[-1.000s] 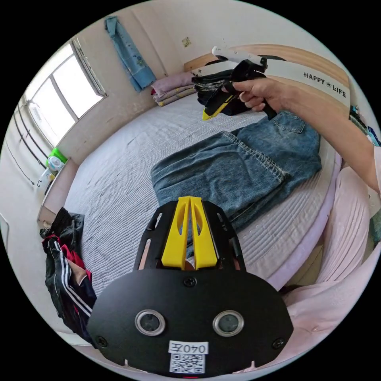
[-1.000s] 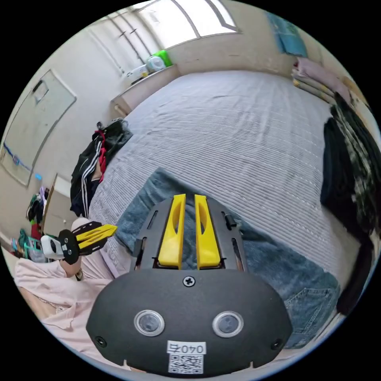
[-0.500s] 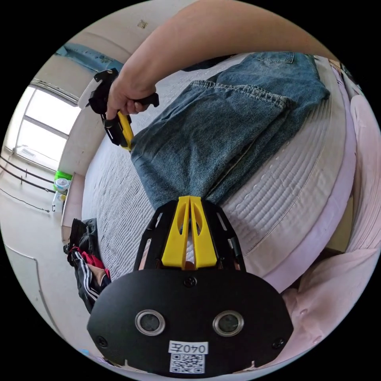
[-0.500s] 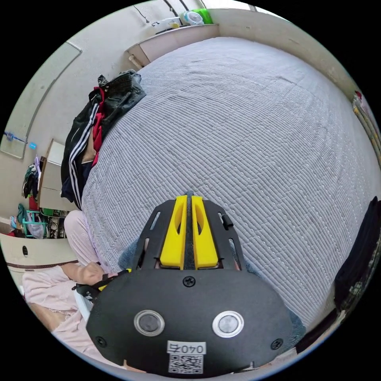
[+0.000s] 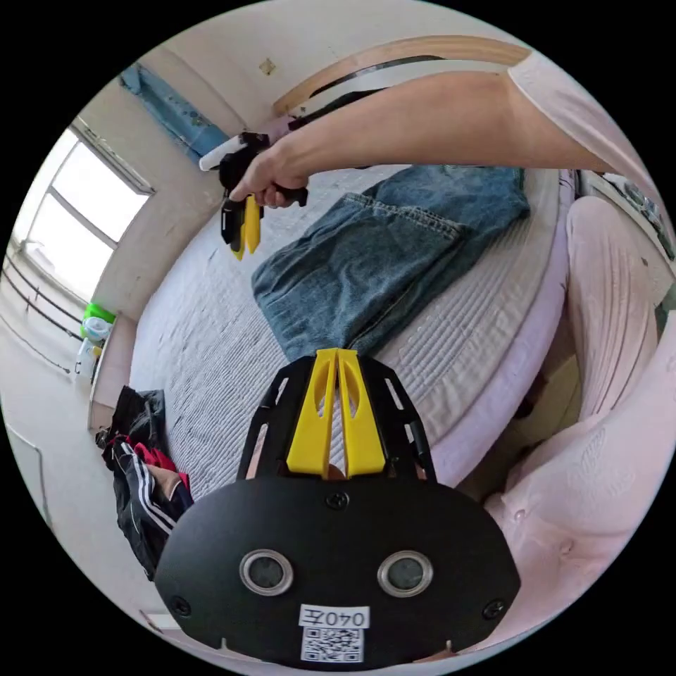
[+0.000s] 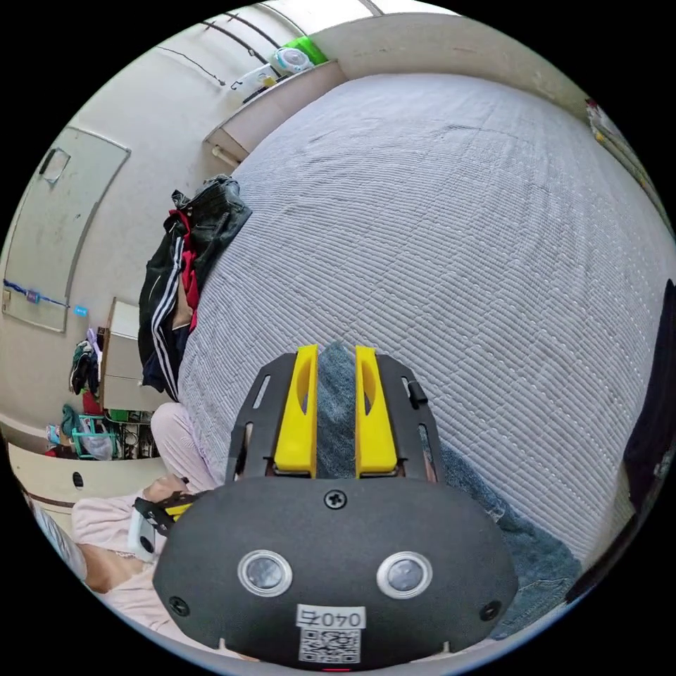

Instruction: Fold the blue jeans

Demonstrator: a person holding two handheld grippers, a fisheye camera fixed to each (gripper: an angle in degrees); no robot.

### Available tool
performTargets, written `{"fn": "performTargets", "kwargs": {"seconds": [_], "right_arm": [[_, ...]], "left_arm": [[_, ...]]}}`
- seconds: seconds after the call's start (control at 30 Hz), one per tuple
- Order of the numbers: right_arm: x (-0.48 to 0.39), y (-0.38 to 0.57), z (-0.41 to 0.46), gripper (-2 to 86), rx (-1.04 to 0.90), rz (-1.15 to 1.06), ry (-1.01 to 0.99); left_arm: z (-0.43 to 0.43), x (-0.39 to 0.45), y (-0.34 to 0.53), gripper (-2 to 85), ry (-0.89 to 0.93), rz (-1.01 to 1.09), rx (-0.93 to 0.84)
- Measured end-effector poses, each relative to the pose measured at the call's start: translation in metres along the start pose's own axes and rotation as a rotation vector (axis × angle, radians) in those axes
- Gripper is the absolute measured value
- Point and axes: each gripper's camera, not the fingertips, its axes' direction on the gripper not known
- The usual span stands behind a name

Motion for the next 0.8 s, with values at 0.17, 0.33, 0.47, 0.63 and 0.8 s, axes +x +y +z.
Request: {"fn": "performTargets", "kwargs": {"seconds": [0.17, 0.33, 0.47, 0.63, 0.8], "right_arm": [[-0.026, -0.025, 0.019, 12.0, -0.117, -0.09, 0.115], [-0.023, -0.039, 0.047, 10.0, -0.188, -0.072, 0.15], [-0.016, -0.043, 0.053, 9.6, -0.209, -0.06, 0.106], [-0.009, -0.046, 0.056, 9.8, -0.24, -0.045, 0.063], [-0.013, -0.046, 0.058, 4.7, -0.257, -0.069, 0.077]], "left_arm": [[0.03, -0.056, 0.024, 4.4, 0.148, -0.248, -0.018], [0.06, -0.092, 0.046, 7.1, 0.333, -0.456, -0.059], [0.07, -0.096, 0.054, 4.1, 0.387, -0.459, -0.068], [0.071, -0.094, 0.058, 1.5, 0.366, -0.424, -0.065], [0.061, -0.086, 0.059, -0.6, 0.321, -0.341, -0.032]]}}
